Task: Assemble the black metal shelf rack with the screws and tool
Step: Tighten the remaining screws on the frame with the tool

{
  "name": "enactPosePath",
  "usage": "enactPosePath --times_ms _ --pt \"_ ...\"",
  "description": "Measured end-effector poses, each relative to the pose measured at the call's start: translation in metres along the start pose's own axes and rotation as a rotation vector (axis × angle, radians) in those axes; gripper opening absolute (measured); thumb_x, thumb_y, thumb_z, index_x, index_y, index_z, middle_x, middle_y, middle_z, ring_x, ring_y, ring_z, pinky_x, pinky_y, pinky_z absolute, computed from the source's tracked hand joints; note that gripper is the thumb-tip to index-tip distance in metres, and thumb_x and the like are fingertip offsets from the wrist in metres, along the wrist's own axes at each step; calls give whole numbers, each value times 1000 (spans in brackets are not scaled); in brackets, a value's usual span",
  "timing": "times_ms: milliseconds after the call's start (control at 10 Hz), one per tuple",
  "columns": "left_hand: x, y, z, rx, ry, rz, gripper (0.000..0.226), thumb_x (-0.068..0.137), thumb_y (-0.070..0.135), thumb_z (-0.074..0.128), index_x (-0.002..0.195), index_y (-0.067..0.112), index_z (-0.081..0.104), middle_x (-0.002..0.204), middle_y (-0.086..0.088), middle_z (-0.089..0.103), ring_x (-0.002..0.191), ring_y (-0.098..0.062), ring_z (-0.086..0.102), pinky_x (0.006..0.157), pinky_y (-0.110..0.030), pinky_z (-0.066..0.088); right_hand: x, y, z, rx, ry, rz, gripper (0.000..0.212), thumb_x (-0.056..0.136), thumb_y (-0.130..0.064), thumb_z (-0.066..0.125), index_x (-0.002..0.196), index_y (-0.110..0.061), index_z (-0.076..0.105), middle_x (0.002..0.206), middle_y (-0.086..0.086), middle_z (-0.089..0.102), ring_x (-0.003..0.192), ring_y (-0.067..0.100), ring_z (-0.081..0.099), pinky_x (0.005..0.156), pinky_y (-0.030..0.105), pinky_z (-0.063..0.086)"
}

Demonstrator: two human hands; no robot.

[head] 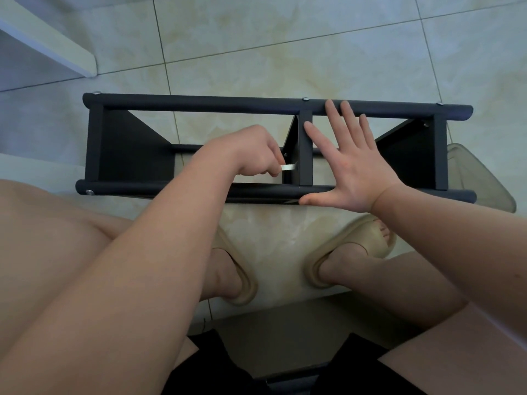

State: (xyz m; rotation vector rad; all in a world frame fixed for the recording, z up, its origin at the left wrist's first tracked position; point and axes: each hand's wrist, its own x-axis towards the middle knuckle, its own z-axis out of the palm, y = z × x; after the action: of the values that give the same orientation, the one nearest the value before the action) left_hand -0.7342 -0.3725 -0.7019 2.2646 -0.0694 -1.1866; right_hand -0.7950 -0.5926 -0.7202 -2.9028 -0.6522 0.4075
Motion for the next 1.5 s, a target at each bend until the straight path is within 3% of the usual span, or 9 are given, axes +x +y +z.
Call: enactPosePath --times_ms 200,300,500,600,800,1100,1300,1500 --pt "2 3 5 -182 44 59 18 84 19 73 71 32 72 83 11 67 78 -6 57 75 -29 45 0 0 0 -1 -6 -1 122 71 -96 35 164 -22 8 169 20 -9 154 43 -12 124 61 -3" --pt "2 5 9 -322 52 52 11 85 19 71 76 26 72 89 2 71 81 -13 62 79 -33 52 1 1 0 2 2 -6 121 72 -95 35 164 -22 8 169 21 -8 154 43 -12 124 61 -3" --pt "6 7 19 -525 92 -42 5 90 20 70 90 18 65 78 3 73 67 -5 68 69 -26 52 0 1 2 5 13 -10 121 72 -95 35 164 -21 11 168 21 -7 154 44 -10 124 62 -2" --pt "7 7 21 -543 133 -70 14 88 17 70 101 16 67 82 1 74 70 -5 68 73 -27 54 1 1 2 6 14 -8 121 72 -95 36 164 -21 11 168 21 -7 154 44 -10 124 62 -1" --pt "7 10 21 -577 183 -104 3 92 21 66 90 23 65 77 6 75 70 -6 68 70 -27 52 0 2 2 13 17 -8 120 72 -95 36 164 -21 10 169 21 -7 154 44 -10 124 62 -2" --pt "6 13 20 -665 90 -133 18 98 28 58 108 16 67 81 5 77 76 -9 69 80 -29 54 1 1 2 18 25 -9 121 72 -95 37 164 -21 11 169 21 -6 155 44 -9 124 62 -1" --pt "6 10 20 -588 91 -125 10 98 26 57 95 20 65 77 6 77 77 -7 69 77 -28 53 1 2 2 14 31 -11 121 72 -95 37 164 -21 12 168 22 -5 154 45 -8 124 63 0" --pt "7 12 23 -694 61 -142 11 100 26 58 96 19 66 79 5 76 74 -8 69 77 -29 52 1 2 3 11 31 -9 121 71 -95 37 164 -21 11 168 22 -5 154 45 -8 124 62 -1"
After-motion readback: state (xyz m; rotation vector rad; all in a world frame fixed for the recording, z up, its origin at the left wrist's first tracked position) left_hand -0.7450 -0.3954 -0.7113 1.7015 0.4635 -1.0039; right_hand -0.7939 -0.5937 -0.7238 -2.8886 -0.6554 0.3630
